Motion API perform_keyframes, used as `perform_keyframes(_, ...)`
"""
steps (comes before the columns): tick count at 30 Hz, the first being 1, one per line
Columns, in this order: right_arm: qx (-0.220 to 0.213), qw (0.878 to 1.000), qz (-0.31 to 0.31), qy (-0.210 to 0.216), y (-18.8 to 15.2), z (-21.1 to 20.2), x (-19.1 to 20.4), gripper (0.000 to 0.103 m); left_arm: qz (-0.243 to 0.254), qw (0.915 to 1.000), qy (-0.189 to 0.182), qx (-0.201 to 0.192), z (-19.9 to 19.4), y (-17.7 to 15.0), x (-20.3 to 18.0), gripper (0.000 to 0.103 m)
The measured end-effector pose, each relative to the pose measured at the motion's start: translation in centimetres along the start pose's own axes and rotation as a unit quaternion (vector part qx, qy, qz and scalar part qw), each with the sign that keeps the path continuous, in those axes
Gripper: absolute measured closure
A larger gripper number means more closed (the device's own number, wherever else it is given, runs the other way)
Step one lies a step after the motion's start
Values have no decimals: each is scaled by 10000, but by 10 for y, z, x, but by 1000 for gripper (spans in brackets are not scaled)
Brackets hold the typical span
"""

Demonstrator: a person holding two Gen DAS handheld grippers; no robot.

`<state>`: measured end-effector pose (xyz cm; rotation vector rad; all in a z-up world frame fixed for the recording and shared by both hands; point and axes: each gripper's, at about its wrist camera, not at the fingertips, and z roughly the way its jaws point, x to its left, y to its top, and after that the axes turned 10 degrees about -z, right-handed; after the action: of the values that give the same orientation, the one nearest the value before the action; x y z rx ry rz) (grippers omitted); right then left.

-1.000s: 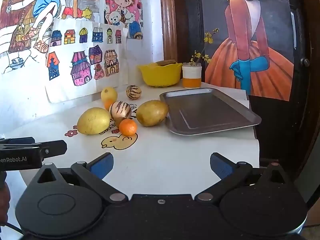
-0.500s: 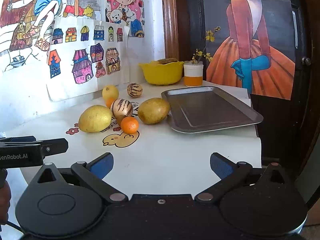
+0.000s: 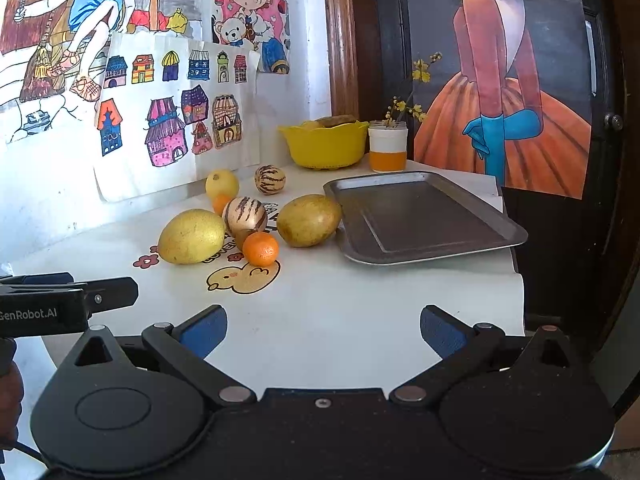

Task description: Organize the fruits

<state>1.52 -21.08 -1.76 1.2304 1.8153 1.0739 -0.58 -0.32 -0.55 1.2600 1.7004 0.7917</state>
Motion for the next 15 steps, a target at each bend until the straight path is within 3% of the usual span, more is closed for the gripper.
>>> perform_keyframes(15,21,10000,1,14,7,3,-5,1,-23,10000,12,9,0,0,3,0)
